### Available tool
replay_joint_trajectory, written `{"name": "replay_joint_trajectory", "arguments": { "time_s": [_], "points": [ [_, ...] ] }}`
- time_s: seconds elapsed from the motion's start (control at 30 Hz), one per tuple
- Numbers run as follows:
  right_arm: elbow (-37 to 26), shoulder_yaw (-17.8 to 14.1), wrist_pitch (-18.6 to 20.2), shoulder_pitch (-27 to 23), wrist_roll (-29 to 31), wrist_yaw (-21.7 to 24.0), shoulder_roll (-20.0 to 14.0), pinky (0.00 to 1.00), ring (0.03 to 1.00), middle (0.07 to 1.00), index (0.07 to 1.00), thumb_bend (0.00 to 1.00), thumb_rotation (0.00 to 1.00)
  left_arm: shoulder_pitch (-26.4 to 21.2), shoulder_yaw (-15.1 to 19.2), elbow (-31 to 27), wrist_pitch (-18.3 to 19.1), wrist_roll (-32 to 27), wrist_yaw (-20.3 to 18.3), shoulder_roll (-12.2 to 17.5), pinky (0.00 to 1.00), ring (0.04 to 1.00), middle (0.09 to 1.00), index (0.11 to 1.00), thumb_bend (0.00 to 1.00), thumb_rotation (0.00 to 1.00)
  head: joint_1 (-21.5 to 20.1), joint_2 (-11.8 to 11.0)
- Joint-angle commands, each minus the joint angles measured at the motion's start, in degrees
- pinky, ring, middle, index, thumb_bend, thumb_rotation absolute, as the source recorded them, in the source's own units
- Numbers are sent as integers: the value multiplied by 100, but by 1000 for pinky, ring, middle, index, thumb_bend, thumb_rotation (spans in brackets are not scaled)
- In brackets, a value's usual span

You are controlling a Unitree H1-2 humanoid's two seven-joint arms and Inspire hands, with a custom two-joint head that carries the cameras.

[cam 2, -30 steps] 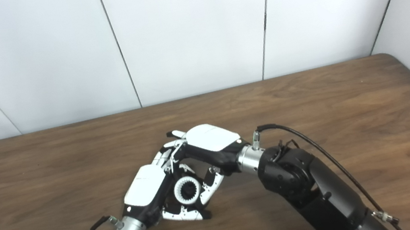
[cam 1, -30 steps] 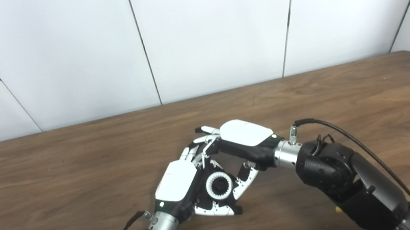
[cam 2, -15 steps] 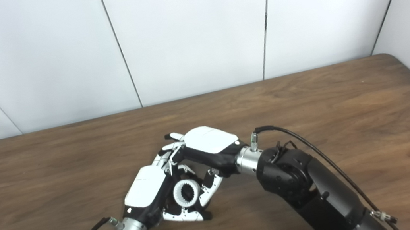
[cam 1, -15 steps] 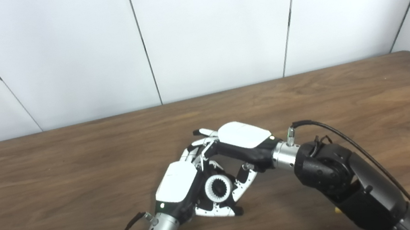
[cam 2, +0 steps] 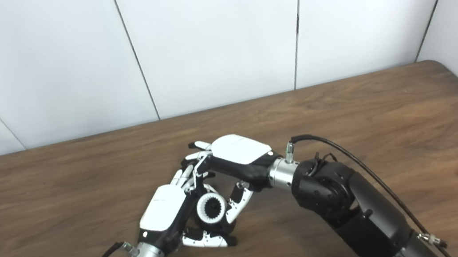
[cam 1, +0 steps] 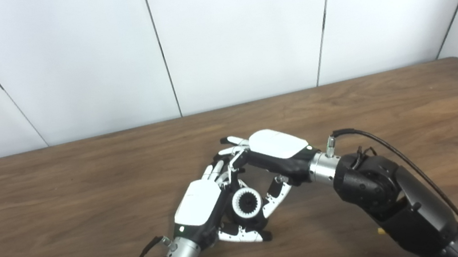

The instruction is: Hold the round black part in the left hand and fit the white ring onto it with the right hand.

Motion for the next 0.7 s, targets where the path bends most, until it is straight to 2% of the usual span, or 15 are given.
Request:
{"name": "replay_joint_trajectory", "arguments": {
  "time_s": [0.0,0.67],
  "points": [
    [-220,-125,-5,-277,117,-82,15,0,1000,896,475,518,128,323,-156,438,64,100,-322,162,1000,997,873,480,522,49,-9,-1],
    [-264,-224,221,-90,105,-144,-20,0,1000,901,474,519,126,346,-131,389,17,90,-322,237,1000,994,865,479,522,48,-48,36]
  ]
}}
